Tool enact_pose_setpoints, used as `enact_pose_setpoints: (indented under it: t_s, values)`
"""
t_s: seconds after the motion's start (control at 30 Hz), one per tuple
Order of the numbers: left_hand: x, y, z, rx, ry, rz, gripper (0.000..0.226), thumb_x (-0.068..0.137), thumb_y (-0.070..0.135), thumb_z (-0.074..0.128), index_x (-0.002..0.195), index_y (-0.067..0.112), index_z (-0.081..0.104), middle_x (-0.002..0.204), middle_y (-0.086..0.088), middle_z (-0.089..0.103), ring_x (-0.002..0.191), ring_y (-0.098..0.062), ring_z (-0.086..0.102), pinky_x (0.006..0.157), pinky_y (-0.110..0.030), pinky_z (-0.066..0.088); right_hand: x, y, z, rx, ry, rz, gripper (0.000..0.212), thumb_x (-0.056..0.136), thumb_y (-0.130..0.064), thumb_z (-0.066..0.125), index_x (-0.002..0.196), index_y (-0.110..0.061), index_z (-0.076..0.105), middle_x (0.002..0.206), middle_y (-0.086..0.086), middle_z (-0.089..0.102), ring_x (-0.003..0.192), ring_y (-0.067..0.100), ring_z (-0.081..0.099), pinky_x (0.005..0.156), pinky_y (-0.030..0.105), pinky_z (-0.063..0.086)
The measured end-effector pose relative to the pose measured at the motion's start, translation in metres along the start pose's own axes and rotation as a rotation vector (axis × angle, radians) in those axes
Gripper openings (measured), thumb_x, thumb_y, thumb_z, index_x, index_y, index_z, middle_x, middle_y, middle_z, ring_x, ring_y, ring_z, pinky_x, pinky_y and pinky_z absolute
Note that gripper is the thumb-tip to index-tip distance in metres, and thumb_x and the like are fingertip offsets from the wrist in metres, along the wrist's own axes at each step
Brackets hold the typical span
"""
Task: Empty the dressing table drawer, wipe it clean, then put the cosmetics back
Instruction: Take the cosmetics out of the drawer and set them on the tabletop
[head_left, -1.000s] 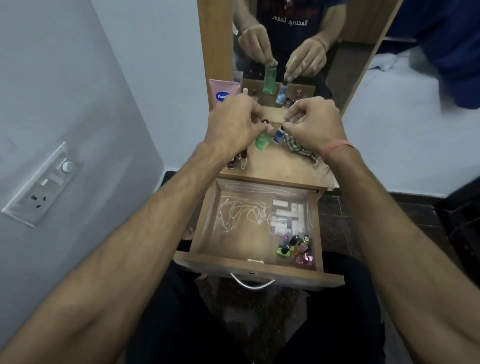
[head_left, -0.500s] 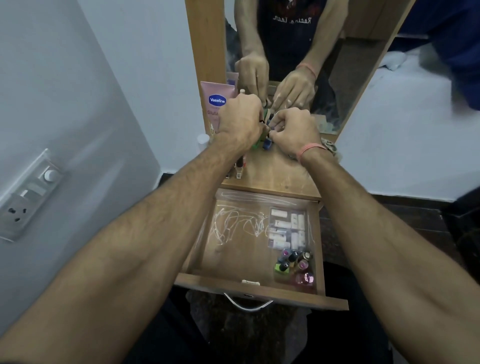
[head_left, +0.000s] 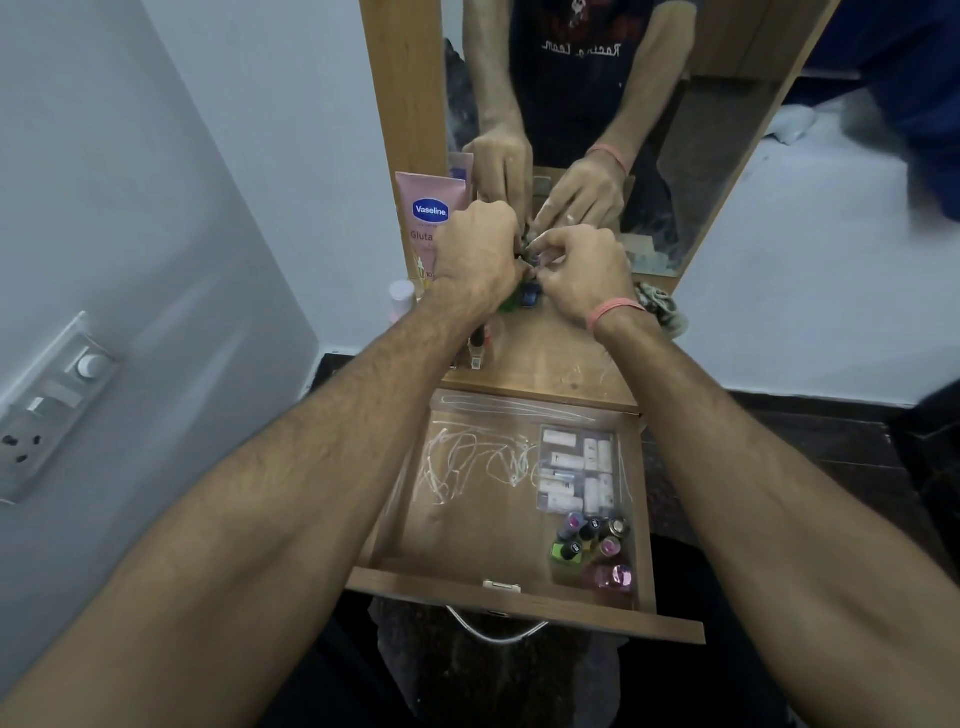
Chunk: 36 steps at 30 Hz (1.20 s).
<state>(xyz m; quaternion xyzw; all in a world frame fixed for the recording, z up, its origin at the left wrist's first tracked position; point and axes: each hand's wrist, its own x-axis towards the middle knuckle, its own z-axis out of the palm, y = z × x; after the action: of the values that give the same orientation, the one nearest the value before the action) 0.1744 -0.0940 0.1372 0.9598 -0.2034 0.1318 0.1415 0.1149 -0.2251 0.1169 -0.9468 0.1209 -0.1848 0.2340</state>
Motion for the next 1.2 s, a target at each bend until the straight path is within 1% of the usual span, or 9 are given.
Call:
enact_pose_setpoints:
  t_s: [0.13, 0.23, 0.4, 0.5, 0.6, 0.7, 0.8, 0.97, 1.2]
  values:
    - [-0.004, -0.001, -0.002, 0.014, 0.015, 0.012, 0.044, 0.088, 0.050, 0.090, 0.119, 0.019, 0.080, 0.108, -0.002, 0.079, 0.097, -0.026, 0.073, 0.071, -0.035, 0.049, -0.002, 0.002, -0.001, 0.003, 0.007, 0.000, 0.034, 0.089, -0.021, 0.077, 0.120, -0.035, 0.079, 0.101, -0.013, 0.078, 0.101, 0.012, 0.072, 0.096, 0.041, 0.061]
    - [-0.014, 0.000, -0.011, 0.000, 0.062, 0.025, 0.038, 0.088, 0.045, 0.091, 0.116, 0.023, 0.080, 0.107, 0.001, 0.078, 0.098, -0.024, 0.072, 0.071, -0.035, 0.046, -0.011, 0.004, -0.009, 0.050, 0.059, 0.012, 0.033, 0.087, -0.022, 0.076, 0.118, -0.034, 0.077, 0.096, -0.015, 0.076, 0.095, 0.010, 0.072, 0.089, 0.040, 0.062]
    - [-0.056, 0.007, -0.029, -0.154, 0.110, 0.100, 0.033, 0.088, 0.041, 0.088, 0.117, 0.028, 0.078, 0.111, 0.009, 0.074, 0.098, -0.015, 0.069, 0.074, -0.032, 0.053, -0.060, 0.004, -0.023, 0.110, 0.108, -0.009, 0.017, 0.083, -0.026, 0.071, 0.097, -0.032, 0.078, 0.081, -0.016, 0.074, 0.079, 0.004, 0.069, 0.078, 0.035, 0.061]
    - [-0.107, 0.012, -0.032, -0.279, 0.050, 0.160, 0.027, 0.091, 0.036, 0.084, 0.116, 0.030, 0.077, 0.109, 0.015, 0.072, 0.093, -0.004, 0.063, 0.071, -0.018, 0.046, -0.110, 0.007, -0.030, 0.103, -0.047, 0.008, 0.005, 0.086, -0.026, 0.073, 0.088, -0.025, 0.077, 0.080, -0.013, 0.074, 0.075, 0.004, 0.067, 0.073, 0.029, 0.057]
    - [-0.166, 0.011, -0.021, -0.391, -0.141, 0.156, 0.018, 0.090, 0.034, 0.087, 0.106, 0.037, 0.079, 0.095, 0.022, 0.073, 0.087, 0.003, 0.068, 0.080, -0.024, 0.060, -0.158, 0.022, -0.031, 0.073, -0.323, 0.094, 0.011, 0.088, -0.025, 0.080, 0.079, -0.025, 0.074, 0.073, -0.012, 0.072, 0.072, 0.003, 0.066, 0.067, 0.022, 0.050]
    - [-0.213, 0.007, -0.007, -0.421, -0.412, 0.133, 0.014, 0.085, 0.041, 0.091, 0.095, 0.037, 0.081, 0.086, 0.024, 0.074, 0.083, 0.006, 0.068, 0.076, -0.027, 0.061, -0.190, 0.036, -0.033, -0.027, -0.531, 0.088, 0.010, 0.086, -0.029, 0.085, 0.081, -0.027, 0.077, 0.079, -0.012, 0.075, 0.073, 0.000, 0.066, 0.063, 0.018, 0.045]
    - [-0.243, 0.009, 0.005, -0.349, -0.531, 0.136, 0.026, 0.080, 0.054, 0.093, 0.090, 0.036, 0.078, 0.084, 0.022, 0.073, 0.081, 0.004, 0.066, 0.074, -0.027, 0.056, -0.209, 0.042, -0.034, -0.075, -0.615, 0.087, 0.010, 0.083, -0.024, 0.086, 0.088, -0.031, 0.080, 0.090, -0.013, 0.077, 0.081, 0.000, 0.066, 0.072, 0.019, 0.048]
    - [-0.264, 0.020, 0.026, -0.283, -0.573, 0.092, 0.036, 0.070, 0.061, 0.098, 0.078, 0.035, 0.074, 0.073, 0.020, 0.073, 0.074, 0.001, 0.069, 0.080, -0.032, 0.062, -0.223, 0.040, -0.031, -0.169, -0.625, 0.045, 0.021, 0.084, -0.024, 0.088, 0.101, -0.034, 0.079, 0.100, -0.017, 0.071, 0.093, 0.010, 0.062, 0.088, 0.030, 0.052]
    - [-0.274, 0.030, 0.035, -0.201, -0.529, 0.058, 0.030, 0.085, 0.059, 0.086, 0.084, 0.030, 0.079, 0.078, 0.010, 0.074, 0.083, -0.015, 0.072, 0.081, -0.039, 0.065, -0.230, 0.029, -0.030, -0.359, -0.578, -0.071, 0.026, 0.087, -0.025, 0.081, 0.111, -0.034, 0.078, 0.113, -0.009, 0.077, 0.110, 0.020, 0.068, 0.096, 0.037, 0.053]
